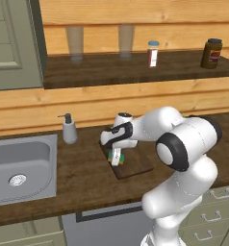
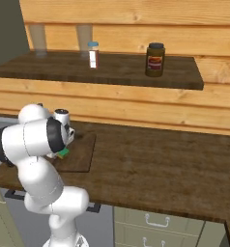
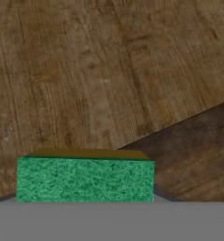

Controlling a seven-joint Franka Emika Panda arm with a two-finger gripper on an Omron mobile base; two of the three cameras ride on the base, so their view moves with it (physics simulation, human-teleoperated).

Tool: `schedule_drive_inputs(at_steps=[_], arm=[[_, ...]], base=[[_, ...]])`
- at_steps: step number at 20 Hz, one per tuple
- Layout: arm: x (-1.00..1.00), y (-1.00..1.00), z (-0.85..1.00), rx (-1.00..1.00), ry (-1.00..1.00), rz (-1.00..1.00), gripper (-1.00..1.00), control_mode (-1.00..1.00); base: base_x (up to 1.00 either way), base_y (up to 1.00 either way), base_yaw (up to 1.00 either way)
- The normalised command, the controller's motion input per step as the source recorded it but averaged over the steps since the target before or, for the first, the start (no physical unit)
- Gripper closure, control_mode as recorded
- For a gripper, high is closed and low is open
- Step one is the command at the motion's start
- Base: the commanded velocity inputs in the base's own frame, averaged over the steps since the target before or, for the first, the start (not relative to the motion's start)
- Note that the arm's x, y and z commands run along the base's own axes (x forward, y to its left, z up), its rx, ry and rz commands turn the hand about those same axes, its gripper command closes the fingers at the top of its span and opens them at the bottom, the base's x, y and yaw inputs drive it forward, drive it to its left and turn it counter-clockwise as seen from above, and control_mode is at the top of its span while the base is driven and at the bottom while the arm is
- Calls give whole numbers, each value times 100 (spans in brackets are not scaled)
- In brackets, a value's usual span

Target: Pick up the sponge from the counter and clean the cutting board by briefly scrubbing or pressing down on the cutting board. Once finished, release the sponge.

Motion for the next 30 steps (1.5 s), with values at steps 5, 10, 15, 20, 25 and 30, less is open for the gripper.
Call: schedule_drive_inputs(at_steps=[5,10,15,20,25,30], arm=[[78,0,0,-2,0,0,100,-100],[95,4,0,-2,1,1,100,-100],[79,39,-3,-11,1,2,100,-100],[28,57,0,-22,0,0,100,-100],[4,2,-18,1,0,1,100,-100],[-80,-43,-40,7,0,12,100,-100]], base=[[0,0,0],[0,0,0],[0,0,0],[0,0,0],[0,0,0],[0,0,0]])
